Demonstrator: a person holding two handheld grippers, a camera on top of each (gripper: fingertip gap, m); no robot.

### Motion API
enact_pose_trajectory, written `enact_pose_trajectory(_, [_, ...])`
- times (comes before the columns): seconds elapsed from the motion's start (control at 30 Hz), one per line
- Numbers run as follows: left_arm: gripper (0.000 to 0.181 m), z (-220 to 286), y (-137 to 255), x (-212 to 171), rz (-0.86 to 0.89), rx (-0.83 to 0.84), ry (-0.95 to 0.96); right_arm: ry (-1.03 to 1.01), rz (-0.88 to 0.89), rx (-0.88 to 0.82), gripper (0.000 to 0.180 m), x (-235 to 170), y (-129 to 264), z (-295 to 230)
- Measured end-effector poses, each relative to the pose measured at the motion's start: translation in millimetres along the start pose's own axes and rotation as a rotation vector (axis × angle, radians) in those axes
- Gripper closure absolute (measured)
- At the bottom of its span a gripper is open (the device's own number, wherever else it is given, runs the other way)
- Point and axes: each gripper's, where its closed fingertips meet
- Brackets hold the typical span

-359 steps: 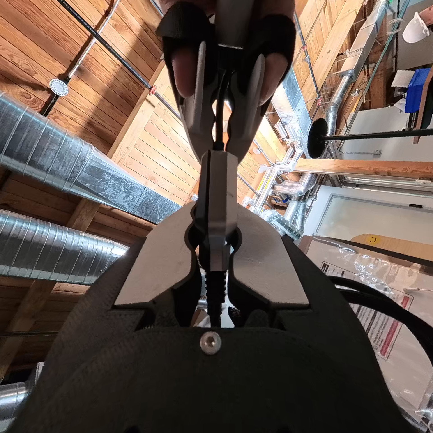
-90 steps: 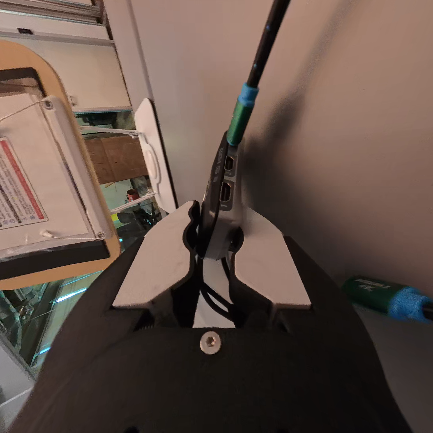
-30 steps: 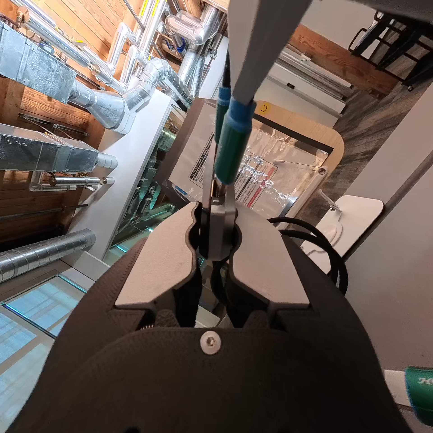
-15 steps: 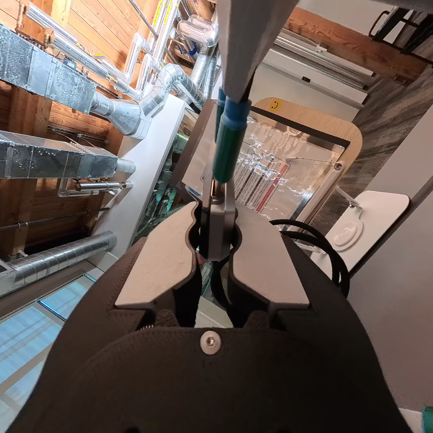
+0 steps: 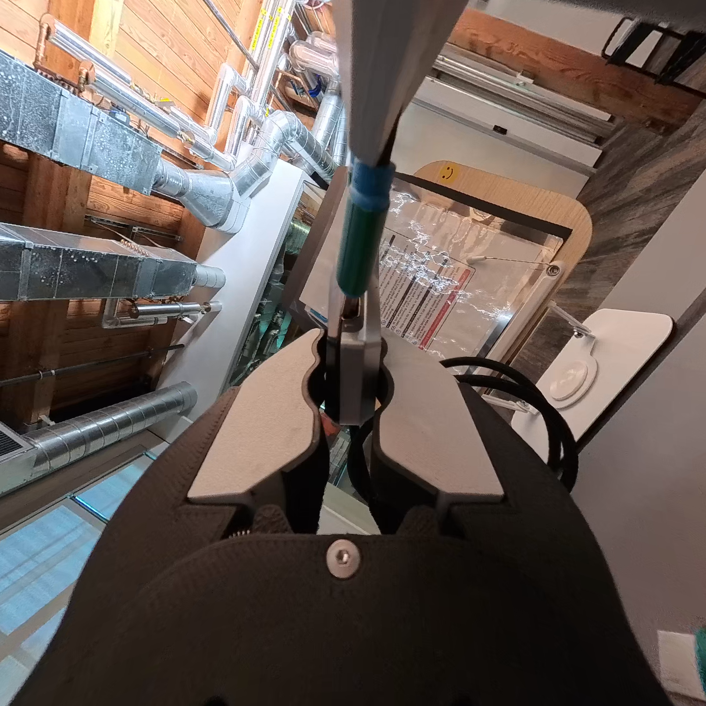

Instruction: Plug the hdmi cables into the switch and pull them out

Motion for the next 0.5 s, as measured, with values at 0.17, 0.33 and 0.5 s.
enact_pose_trajectory(0.17, [0.159,3,-1,-2,-0.009,-0.009,-0.001,0.006,-0.044,0.009,0.172,-5,-1,1])
enact_pose_trajectory(0.33, [0.159,5,0,-2,-0.019,0.002,-0.064,-0.038,-0.072,0.010,0.172,-9,-2,2])
enact_pose_trajectory(0.5, [0.159,14,-2,-5,-0.041,-0.012,-0.104,-0.086,-0.109,0.003,0.172,-19,-3,5])
Point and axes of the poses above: each gripper's, where its closed fingertips meet, y back along the fingers, x out of its top, z = x × y across the jaws, and after that the axes turned 4 degrees about -x, right-handed
